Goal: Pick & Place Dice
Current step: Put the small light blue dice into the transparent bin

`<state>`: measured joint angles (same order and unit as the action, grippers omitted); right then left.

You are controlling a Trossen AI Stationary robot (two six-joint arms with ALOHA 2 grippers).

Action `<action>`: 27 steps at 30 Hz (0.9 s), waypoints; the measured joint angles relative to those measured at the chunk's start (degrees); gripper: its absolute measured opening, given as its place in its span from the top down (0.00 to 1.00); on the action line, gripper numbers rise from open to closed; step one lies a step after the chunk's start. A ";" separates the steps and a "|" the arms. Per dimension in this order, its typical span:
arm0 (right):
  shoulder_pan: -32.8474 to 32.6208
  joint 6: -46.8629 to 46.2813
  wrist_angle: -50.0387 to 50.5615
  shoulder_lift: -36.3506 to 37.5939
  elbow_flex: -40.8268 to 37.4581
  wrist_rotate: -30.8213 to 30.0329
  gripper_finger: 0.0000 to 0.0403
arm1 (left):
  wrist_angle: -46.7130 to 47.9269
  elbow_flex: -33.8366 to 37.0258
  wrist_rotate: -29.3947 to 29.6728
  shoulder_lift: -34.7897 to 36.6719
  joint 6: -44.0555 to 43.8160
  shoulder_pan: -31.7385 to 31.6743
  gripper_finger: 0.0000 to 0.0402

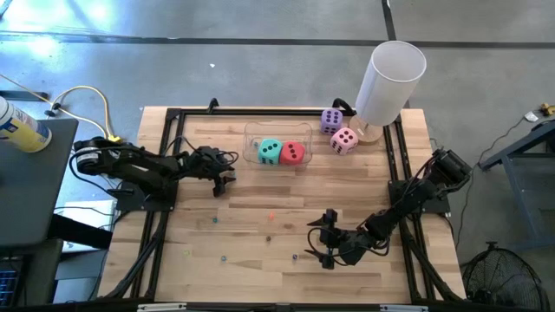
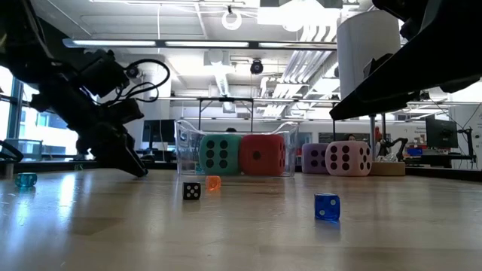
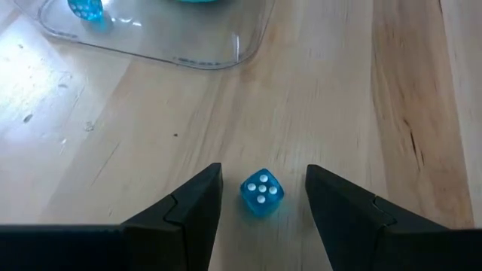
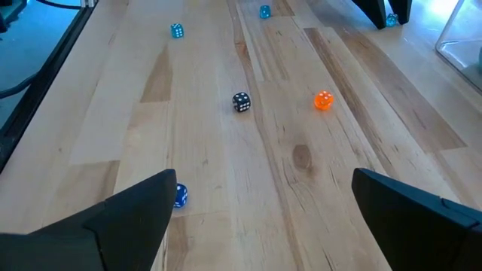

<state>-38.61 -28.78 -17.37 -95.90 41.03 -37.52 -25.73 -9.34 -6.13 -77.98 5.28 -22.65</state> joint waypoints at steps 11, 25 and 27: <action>-0.02 -0.13 -0.44 0.00 -0.01 0.19 0.03 | 0.73 0.09 0.30 -0.12 -1.63 0.00 0.57; -0.01 -0.12 -0.27 0.00 0.00 0.33 0.03 | 1.13 0.20 0.42 -0.23 -1.67 0.00 0.80; -0.01 -0.10 -0.26 0.00 0.00 0.32 0.03 | 1.48 0.20 0.35 -0.23 -1.20 0.00 0.83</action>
<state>-38.62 -28.88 -17.63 -95.90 41.03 -37.20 -24.25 -9.15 -5.78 -78.22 4.08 -22.65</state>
